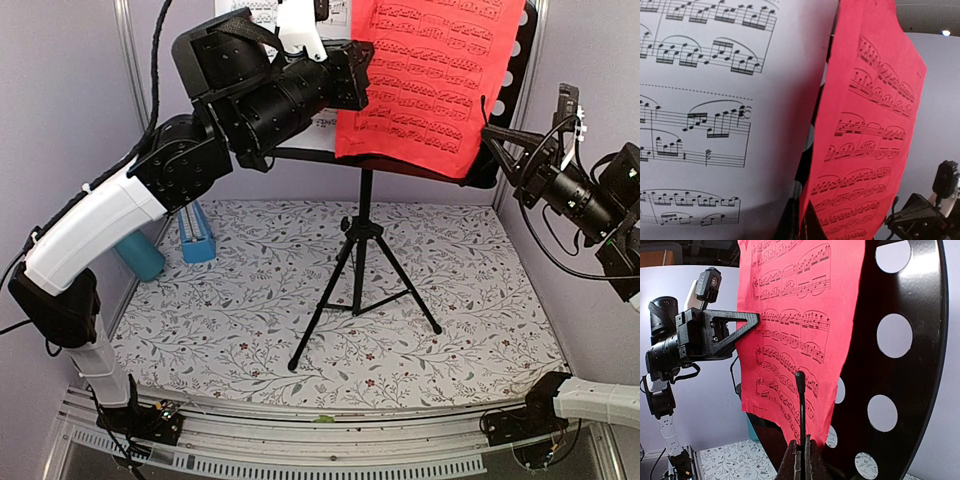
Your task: Set up the instrument practice props
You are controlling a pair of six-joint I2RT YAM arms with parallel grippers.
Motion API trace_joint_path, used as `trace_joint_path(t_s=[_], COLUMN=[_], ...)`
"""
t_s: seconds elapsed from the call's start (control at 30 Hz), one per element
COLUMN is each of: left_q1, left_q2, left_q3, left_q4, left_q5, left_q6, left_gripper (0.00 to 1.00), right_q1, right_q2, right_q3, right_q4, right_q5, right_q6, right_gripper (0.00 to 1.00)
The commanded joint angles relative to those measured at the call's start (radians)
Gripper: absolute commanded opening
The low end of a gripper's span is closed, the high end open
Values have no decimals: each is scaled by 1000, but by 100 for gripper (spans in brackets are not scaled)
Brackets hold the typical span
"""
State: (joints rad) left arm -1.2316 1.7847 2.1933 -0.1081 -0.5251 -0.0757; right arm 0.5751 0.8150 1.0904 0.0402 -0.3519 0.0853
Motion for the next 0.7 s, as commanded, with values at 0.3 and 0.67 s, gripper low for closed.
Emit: trace_joint_path(t_s=[0.3,0.67], left_q1=[-19,-12], left_q2=[15,1], left_q3=[24,-7], left_q4=[52,55], left_q5=[106,147], left_q6=[-6,-63], left_gripper=[0,0], right_q1=[3,4], right_q2=[61,76], right_q3=[102,112], right_q4=[-61,-50], right_q5=[35,63], right_q6=[48,112], right_gripper=[0,0])
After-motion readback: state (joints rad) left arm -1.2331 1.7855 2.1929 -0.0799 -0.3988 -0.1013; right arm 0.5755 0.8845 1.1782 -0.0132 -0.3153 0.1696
